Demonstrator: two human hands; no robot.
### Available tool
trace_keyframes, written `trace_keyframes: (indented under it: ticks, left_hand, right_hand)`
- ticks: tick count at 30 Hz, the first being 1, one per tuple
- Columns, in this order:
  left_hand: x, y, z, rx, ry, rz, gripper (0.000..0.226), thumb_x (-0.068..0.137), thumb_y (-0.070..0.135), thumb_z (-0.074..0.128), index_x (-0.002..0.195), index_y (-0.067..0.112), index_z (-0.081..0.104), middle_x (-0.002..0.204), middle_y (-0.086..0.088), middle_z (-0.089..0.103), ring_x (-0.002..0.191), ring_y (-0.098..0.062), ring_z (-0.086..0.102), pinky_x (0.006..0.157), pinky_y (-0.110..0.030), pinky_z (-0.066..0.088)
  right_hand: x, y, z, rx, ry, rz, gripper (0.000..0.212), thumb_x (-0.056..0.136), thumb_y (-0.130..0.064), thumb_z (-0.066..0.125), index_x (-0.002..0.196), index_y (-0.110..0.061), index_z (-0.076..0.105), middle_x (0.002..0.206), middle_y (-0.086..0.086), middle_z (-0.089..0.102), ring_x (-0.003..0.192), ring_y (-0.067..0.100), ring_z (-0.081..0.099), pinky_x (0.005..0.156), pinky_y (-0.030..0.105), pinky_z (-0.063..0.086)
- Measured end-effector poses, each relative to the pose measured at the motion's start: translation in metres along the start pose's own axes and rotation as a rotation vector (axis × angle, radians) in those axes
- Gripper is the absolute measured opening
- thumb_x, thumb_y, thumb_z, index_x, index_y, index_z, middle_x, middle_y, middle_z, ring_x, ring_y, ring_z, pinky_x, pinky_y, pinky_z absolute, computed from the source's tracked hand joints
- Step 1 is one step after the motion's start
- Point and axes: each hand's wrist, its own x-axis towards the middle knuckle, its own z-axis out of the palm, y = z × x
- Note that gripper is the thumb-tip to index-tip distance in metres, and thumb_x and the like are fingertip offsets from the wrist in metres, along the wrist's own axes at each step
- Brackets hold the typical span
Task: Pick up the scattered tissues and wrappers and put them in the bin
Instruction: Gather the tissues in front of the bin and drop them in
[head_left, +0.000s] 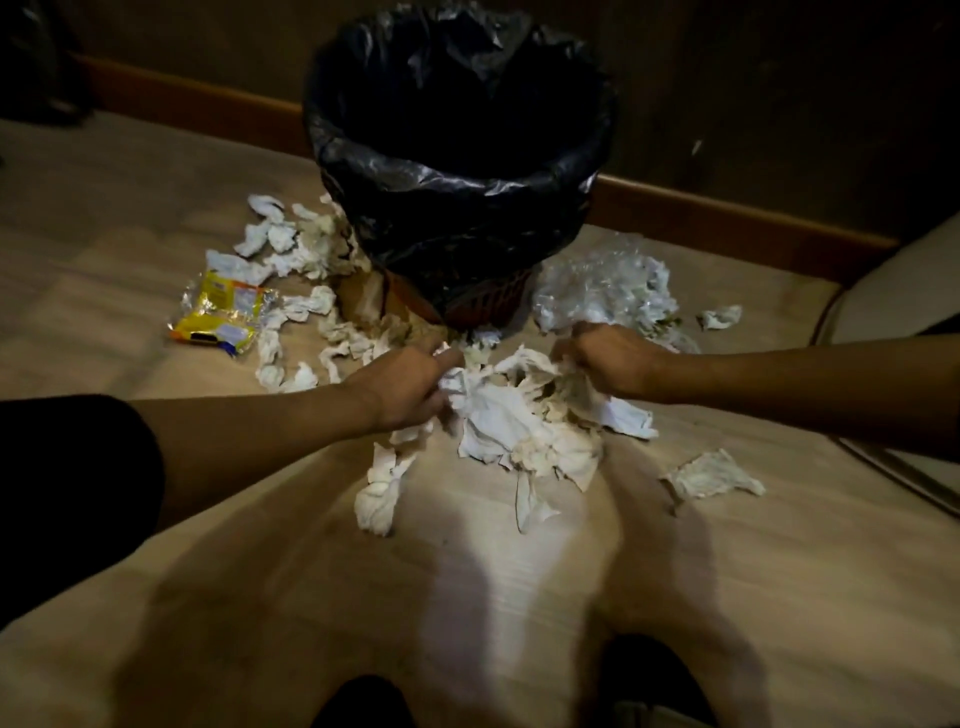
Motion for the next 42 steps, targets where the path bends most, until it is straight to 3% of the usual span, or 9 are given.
trace_keyframes:
  ticks: [3, 6, 11, 16, 19, 26, 34, 39, 42]
  left_hand:
    - [0.0, 0.014, -0.007, 0.118, 0.071, 0.079, 0.056, 0.081, 0.008, 0.06, 0.132, 0.027, 0.046, 0.129, -0.014, 0.04, 0.093, -0.032, 0.055, 0.058, -0.032, 0.043]
    - [0.008, 0.025, -0.01, 0.171, 0.069, 0.048, 0.049, 0.078, 0.004, 0.062, 0.123, 0.023, 0.055, 0.139, -0.017, 0.036, 0.115, -0.034, 0.05, 0.071, -0.036, 0.051]
    - [0.018, 0.047, 0.017, 0.053, -0.065, 0.009, 0.044, 0.09, 0.035, 0.048, 0.119, 0.003, 0.051, 0.135, -0.023, 0.034, 0.126, -0.039, 0.037, 0.094, -0.039, 0.045]
    - [0.029, 0.066, 0.053, -0.041, -0.354, -0.239, 0.125, 0.062, 0.094, 0.041, 0.152, 0.012, 0.013, 0.162, -0.016, -0.009, 0.15, -0.038, -0.002, 0.115, -0.055, 0.029]
    - [0.041, 0.078, 0.071, 0.011, -0.427, -0.219, 0.123, 0.057, 0.091, 0.051, 0.153, 0.032, 0.002, 0.161, -0.011, -0.021, 0.149, -0.039, -0.013, 0.111, -0.063, 0.026]
    - [0.056, 0.083, 0.057, 0.192, -0.344, -0.003, 0.056, 0.077, 0.024, 0.068, 0.127, 0.01, 0.045, 0.135, -0.025, 0.037, 0.122, -0.041, 0.04, 0.089, -0.043, 0.05]
    - [0.046, 0.082, -0.022, -0.013, -0.161, -0.051, 0.046, 0.077, 0.04, 0.07, 0.108, 0.01, 0.056, 0.111, -0.017, 0.061, 0.106, -0.035, 0.059, 0.076, -0.034, 0.048]
    - [0.034, 0.092, -0.085, -0.189, -0.012, -0.053, 0.039, 0.075, 0.04, 0.075, 0.101, 0.013, 0.064, 0.067, 0.01, 0.053, 0.074, -0.019, 0.058, 0.063, -0.028, 0.037]
    - [0.032, 0.1, -0.127, -0.253, 0.073, -0.066, 0.046, 0.071, 0.053, 0.074, 0.102, 0.02, 0.069, 0.079, 0.004, 0.068, 0.076, -0.015, 0.063, 0.066, -0.033, 0.052]
  right_hand:
    - [-0.02, 0.012, 0.017, -0.049, -0.191, 0.053, 0.05, 0.084, -0.001, 0.057, 0.129, -0.019, 0.065, 0.125, 0.013, 0.055, 0.109, 0.032, 0.06, 0.075, 0.025, 0.043]
    - [-0.025, 0.011, 0.035, 0.026, -0.309, 0.153, 0.04, 0.092, -0.034, 0.059, 0.127, -0.014, 0.06, 0.129, 0.014, 0.052, 0.117, 0.034, 0.056, 0.089, 0.032, 0.05]
    - [-0.024, -0.016, 0.062, 0.048, -0.374, 0.292, 0.099, 0.079, -0.06, 0.07, 0.149, -0.008, 0.022, 0.142, 0.023, 0.034, 0.119, 0.039, 0.053, 0.092, 0.039, 0.05]
    - [-0.007, -0.028, 0.067, 0.032, -0.412, 0.223, 0.049, 0.087, -0.025, 0.066, 0.129, -0.005, 0.053, 0.128, 0.023, 0.057, 0.114, 0.036, 0.058, 0.087, 0.034, 0.049]
    - [0.001, -0.025, 0.057, 0.031, -0.467, 0.207, 0.037, 0.083, -0.019, 0.068, 0.116, -0.004, 0.062, 0.116, 0.02, 0.066, 0.104, 0.034, 0.065, 0.079, 0.029, 0.052]
    - [-0.014, 0.017, 0.02, 0.105, -0.484, 0.307, 0.06, 0.077, -0.016, 0.079, 0.131, -0.005, 0.057, 0.119, 0.021, 0.064, 0.1, 0.035, 0.069, 0.082, 0.047, 0.06]
    - [-0.049, 0.04, -0.065, 0.434, -0.391, 0.461, 0.035, 0.083, -0.004, 0.075, 0.113, 0.006, 0.061, 0.106, 0.018, 0.065, 0.085, 0.028, 0.064, 0.064, 0.034, 0.058]
    - [-0.062, 0.043, -0.131, 0.846, -0.402, 0.494, 0.033, 0.085, -0.005, 0.074, 0.113, 0.004, 0.057, 0.117, 0.018, 0.063, 0.104, 0.03, 0.063, 0.085, 0.042, 0.061]
    - [-0.064, 0.049, -0.161, 0.991, -0.396, 0.394, 0.056, 0.078, -0.011, 0.081, 0.125, 0.008, 0.056, 0.118, 0.021, 0.057, 0.101, 0.029, 0.057, 0.086, 0.037, 0.06]
